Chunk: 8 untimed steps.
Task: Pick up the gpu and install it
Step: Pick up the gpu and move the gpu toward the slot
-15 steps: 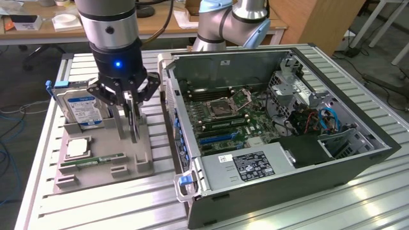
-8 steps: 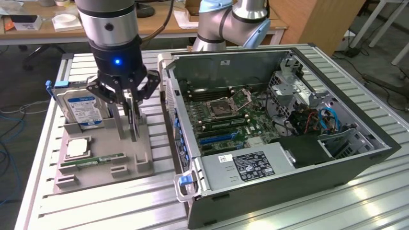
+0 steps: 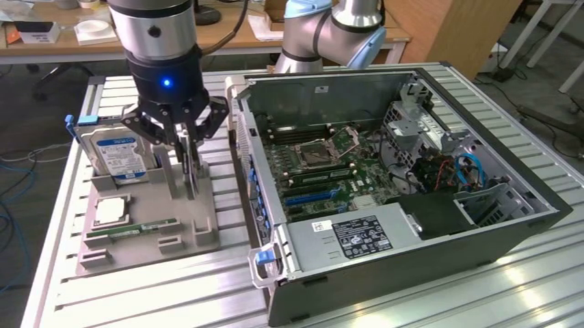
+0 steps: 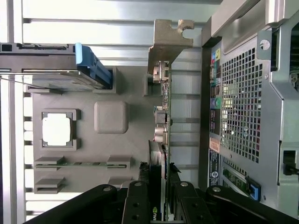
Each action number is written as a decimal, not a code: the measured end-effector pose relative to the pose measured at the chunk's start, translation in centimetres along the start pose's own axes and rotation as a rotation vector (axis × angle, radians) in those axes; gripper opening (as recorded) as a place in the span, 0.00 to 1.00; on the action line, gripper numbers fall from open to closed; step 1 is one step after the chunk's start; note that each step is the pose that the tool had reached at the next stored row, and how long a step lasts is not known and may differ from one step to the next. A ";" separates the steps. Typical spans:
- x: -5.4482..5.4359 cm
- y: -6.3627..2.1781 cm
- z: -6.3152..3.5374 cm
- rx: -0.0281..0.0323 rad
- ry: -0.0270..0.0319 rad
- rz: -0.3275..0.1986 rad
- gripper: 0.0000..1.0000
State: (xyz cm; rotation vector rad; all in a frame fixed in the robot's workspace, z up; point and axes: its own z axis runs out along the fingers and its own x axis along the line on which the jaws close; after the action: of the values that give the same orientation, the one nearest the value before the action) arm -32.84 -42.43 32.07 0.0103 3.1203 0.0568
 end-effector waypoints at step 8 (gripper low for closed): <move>0.0 0.02 -0.60 0.0001 0.0001 0.000 0.26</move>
State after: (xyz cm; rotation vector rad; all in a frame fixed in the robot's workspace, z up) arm -32.84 -42.43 32.67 0.0103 3.1204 0.0566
